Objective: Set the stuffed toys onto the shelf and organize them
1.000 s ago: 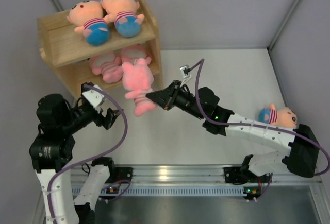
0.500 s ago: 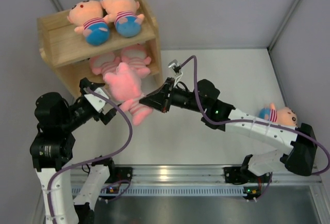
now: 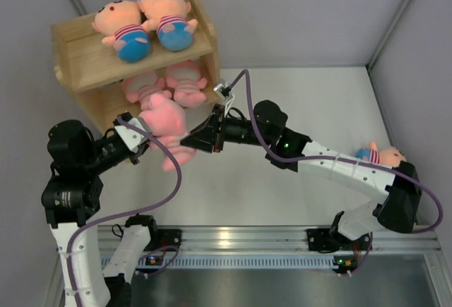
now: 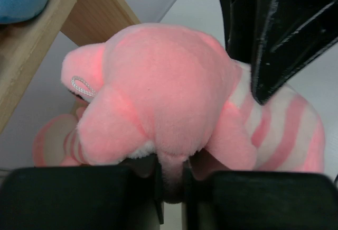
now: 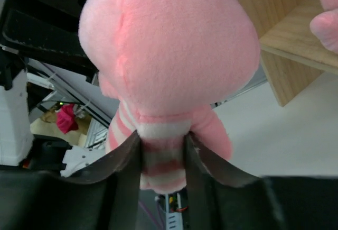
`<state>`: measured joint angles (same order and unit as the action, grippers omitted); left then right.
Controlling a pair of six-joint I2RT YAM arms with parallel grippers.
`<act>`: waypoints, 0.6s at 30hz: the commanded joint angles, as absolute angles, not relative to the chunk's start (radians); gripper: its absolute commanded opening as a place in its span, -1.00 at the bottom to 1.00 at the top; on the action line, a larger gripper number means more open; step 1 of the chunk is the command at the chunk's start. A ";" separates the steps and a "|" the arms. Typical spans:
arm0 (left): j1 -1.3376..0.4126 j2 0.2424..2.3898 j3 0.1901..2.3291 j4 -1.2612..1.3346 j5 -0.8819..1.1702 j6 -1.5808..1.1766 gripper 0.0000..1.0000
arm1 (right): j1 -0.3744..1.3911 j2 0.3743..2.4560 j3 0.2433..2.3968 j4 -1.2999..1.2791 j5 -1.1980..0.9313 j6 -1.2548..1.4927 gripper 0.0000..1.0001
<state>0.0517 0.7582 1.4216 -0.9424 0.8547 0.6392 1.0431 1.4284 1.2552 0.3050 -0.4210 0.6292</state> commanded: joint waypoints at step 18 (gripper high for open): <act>0.057 0.592 1.198 -1.052 0.269 0.402 -1.00 | 1.328 1.368 1.302 -0.025 0.407 0.167 0.64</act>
